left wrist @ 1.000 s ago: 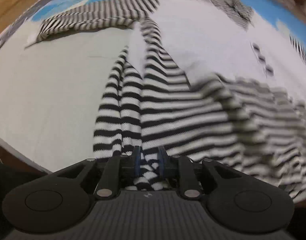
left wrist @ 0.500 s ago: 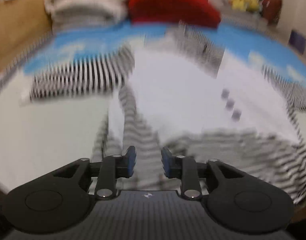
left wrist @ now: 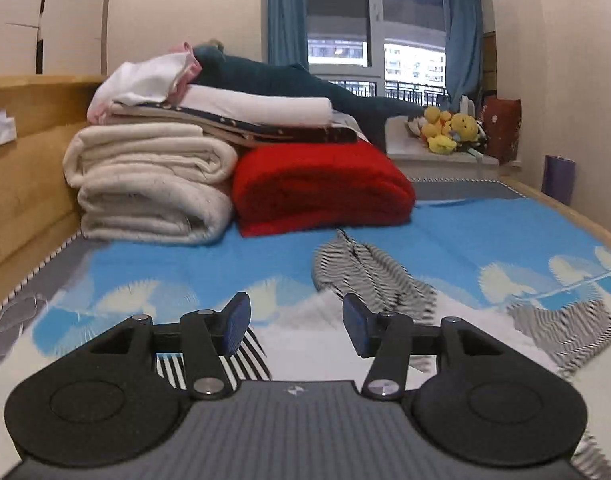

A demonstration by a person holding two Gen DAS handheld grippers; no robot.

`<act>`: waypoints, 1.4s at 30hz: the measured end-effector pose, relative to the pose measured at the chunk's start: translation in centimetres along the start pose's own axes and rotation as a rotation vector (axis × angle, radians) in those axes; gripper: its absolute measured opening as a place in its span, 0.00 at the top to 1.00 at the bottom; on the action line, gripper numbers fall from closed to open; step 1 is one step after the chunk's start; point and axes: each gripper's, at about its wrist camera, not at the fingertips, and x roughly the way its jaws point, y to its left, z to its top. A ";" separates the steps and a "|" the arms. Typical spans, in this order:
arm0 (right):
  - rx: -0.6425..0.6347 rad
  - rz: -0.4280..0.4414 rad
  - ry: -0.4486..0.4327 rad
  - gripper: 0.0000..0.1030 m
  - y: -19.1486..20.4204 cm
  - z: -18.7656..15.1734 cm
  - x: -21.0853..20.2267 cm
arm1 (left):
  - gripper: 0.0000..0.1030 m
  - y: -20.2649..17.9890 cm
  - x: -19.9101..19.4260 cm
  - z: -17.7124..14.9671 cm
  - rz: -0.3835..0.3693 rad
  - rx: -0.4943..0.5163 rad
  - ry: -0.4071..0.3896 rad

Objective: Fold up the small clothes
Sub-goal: 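Lift the hem with both grippers and fold it over toward the hood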

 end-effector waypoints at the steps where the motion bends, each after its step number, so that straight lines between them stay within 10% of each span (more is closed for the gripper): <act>1: -0.016 0.003 -0.012 0.52 0.4 0.4 -0.1 | 0.45 1.0 1.2 -0.2 0.002 -0.006 0.001; 13: -0.201 0.214 -0.181 0.41 8.9 13.6 4.0 | 0.56 16.1 10.9 -7.1 0.211 -0.274 0.292; 19: -0.302 0.261 -0.312 0.41 12.6 12.3 8.2 | 0.56 22.7 12.4 -10.1 0.280 -0.528 0.408; 30: -0.244 0.331 -0.055 0.44 12.4 10.4 12.7 | 0.46 30.2 14.9 -15.8 0.396 -0.952 0.570; 33: -0.197 0.329 0.012 0.58 10.8 10.1 13.7 | 0.50 30.7 15.4 -16.5 0.467 -0.971 0.591; 35: -0.173 0.331 0.042 0.71 10.1 10.3 14.3 | 0.95 30.8 15.6 -16.7 0.512 -0.975 0.569; 39: -0.121 0.313 0.102 0.81 9.4 10.3 15.9 | 0.95 27.3 15.1 -12.4 0.558 -0.775 0.426; 42: -0.101 0.278 0.149 0.81 8.9 9.9 16.9 | 0.95 21.6 14.0 -7.2 0.414 -0.632 0.267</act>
